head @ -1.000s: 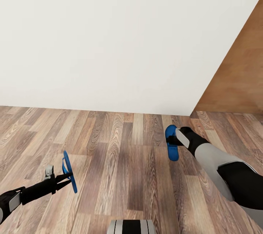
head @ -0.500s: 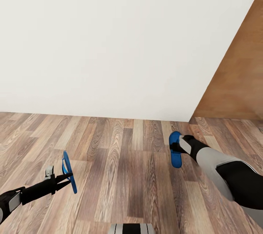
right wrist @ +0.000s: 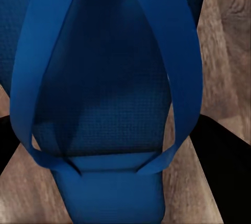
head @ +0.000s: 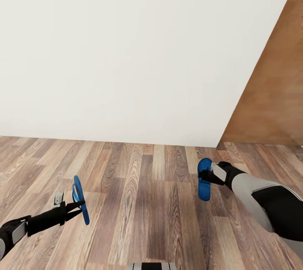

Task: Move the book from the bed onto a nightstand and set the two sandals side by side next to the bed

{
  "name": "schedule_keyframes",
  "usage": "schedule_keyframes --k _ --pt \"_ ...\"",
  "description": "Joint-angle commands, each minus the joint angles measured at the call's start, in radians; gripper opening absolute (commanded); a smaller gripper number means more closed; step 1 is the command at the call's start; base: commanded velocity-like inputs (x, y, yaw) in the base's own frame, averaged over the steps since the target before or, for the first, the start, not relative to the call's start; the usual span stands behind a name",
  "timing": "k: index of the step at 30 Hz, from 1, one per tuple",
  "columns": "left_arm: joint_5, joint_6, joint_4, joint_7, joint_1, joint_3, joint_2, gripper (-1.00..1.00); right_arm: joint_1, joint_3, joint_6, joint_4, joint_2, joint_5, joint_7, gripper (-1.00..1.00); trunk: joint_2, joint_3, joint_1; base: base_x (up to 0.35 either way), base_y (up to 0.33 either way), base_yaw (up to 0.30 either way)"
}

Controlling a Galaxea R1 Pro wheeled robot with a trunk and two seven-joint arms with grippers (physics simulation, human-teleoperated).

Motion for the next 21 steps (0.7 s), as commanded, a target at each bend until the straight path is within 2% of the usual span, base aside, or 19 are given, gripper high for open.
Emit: schedule_keyframes --k 1,3,6,11,21 --pt "-0.006 0.010 0.000 -0.003 0.000 0.006 0.000 -1.00 0.000 0.003 0.003 0.002 -0.005 -0.015 -0.001 -1.00 0.000 0.003 -0.001 0.000 0.000 0.000" --pt "-0.006 0.010 -0.001 -0.001 0.000 0.006 -0.002 -1.00 0.010 0.004 0.003 0.005 -0.030 -0.020 0.005 -1.00 0.000 0.011 -0.001 0.000 0.000 0.000" --pt "-0.006 0.010 -0.003 0.000 0.000 0.006 -0.003 -1.00 0.027 0.004 0.003 0.007 -0.047 -0.039 0.026 -1.00 0.001 0.023 -0.003 0.000 0.000 0.000" --pt "-0.006 0.010 -0.003 0.000 0.000 0.006 -0.003 -1.00 0.072 0.004 0.003 0.007 -0.055 -0.074 0.050 -1.00 0.002 0.042 -0.005 0.000 0.000 0.000" --pt "-0.005 0.010 -0.003 0.030 0.000 0.006 -0.004 -1.00 0.139 0.005 -0.020 0.007 -0.056 -0.085 0.056 -1.00 0.005 0.081 -0.010 0.000 0.000 0.000"
